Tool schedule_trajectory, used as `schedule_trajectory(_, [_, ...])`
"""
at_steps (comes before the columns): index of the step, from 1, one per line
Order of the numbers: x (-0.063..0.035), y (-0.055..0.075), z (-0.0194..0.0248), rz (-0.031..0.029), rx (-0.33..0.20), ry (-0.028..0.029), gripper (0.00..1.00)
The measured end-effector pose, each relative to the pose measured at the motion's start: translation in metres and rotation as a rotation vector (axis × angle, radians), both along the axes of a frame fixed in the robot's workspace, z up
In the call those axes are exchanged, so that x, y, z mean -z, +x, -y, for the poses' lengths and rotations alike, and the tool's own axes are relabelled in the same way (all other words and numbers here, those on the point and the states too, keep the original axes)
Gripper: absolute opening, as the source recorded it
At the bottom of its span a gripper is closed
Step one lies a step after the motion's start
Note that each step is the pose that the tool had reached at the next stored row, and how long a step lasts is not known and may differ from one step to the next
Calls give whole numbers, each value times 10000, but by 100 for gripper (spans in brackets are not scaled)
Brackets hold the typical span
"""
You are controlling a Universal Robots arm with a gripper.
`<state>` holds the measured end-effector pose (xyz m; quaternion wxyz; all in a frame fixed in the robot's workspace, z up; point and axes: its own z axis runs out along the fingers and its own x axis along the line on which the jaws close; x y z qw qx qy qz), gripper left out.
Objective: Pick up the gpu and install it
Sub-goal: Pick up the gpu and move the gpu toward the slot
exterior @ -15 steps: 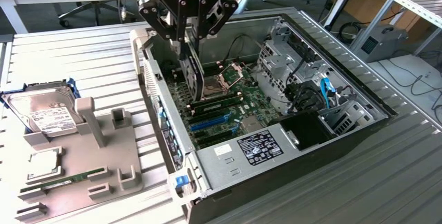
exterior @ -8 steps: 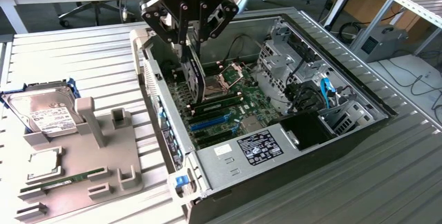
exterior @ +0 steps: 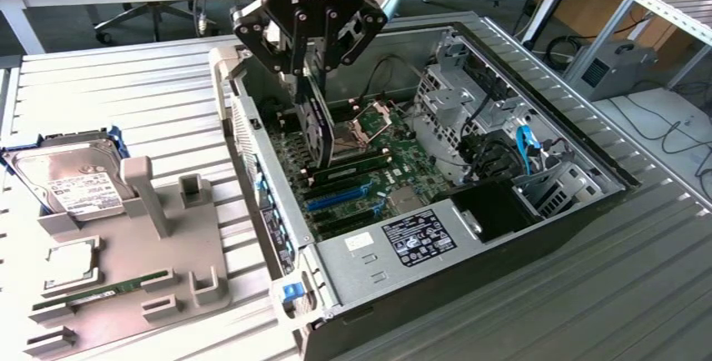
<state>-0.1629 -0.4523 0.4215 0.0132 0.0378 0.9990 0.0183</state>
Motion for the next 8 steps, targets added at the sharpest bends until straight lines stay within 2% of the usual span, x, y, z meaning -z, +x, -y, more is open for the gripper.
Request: schedule_trajectory(8, [42,68,0,0,0,-1,26])
